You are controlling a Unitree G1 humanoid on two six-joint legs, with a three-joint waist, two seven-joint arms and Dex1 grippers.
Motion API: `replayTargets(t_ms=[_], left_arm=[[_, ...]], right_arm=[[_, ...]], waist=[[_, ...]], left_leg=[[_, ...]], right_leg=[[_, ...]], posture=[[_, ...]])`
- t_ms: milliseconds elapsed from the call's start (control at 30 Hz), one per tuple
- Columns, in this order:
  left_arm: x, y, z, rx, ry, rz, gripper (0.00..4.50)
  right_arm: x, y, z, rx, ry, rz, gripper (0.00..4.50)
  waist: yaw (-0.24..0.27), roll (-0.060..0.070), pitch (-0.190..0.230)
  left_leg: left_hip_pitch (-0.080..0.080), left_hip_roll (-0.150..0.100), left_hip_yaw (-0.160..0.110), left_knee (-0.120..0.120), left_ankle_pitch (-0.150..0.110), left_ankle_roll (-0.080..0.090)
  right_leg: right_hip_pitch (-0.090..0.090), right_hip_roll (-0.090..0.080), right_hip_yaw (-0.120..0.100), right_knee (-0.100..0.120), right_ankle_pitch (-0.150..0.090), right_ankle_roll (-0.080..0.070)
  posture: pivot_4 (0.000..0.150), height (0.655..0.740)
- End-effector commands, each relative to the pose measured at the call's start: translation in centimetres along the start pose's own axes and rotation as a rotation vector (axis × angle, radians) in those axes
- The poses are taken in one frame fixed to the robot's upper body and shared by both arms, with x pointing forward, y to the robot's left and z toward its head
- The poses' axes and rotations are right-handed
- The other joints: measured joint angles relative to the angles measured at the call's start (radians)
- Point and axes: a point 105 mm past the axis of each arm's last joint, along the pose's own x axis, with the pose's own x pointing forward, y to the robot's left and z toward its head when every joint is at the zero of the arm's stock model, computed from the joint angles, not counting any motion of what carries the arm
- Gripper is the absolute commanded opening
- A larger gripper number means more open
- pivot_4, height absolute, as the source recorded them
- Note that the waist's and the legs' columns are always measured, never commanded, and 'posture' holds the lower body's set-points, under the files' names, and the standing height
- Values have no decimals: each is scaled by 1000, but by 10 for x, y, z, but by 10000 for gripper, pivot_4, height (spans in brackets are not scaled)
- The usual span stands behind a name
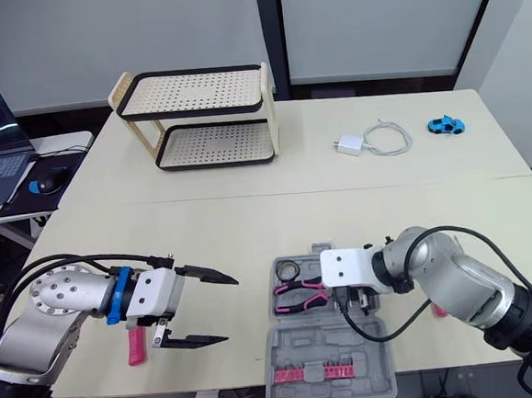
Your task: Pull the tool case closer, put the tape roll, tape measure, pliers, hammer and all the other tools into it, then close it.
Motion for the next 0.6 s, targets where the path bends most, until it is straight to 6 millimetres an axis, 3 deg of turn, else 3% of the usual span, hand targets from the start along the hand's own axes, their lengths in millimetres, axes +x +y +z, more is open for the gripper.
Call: replayTargets(t_ms=[33, 600], left_arm=[[-2, 2, 5, 31, 10, 11, 45000], [6, -3, 7, 38, -6, -14, 45000]], right_arm=[[0, -5, 5, -47, -21, -33, 11715], [24, 3, -11, 3, -15, 24, 11715]], waist=[[0, 0, 0], [-2, 0, 0]], left_leg=[[0, 0, 0, 0, 0, 0], [1, 0, 0, 0, 0, 0]], right_leg=[[0, 0, 0, 0, 0, 0], [0, 1, 0, 1, 0, 0]], posture=[[1500, 7400], [1500, 7400]])
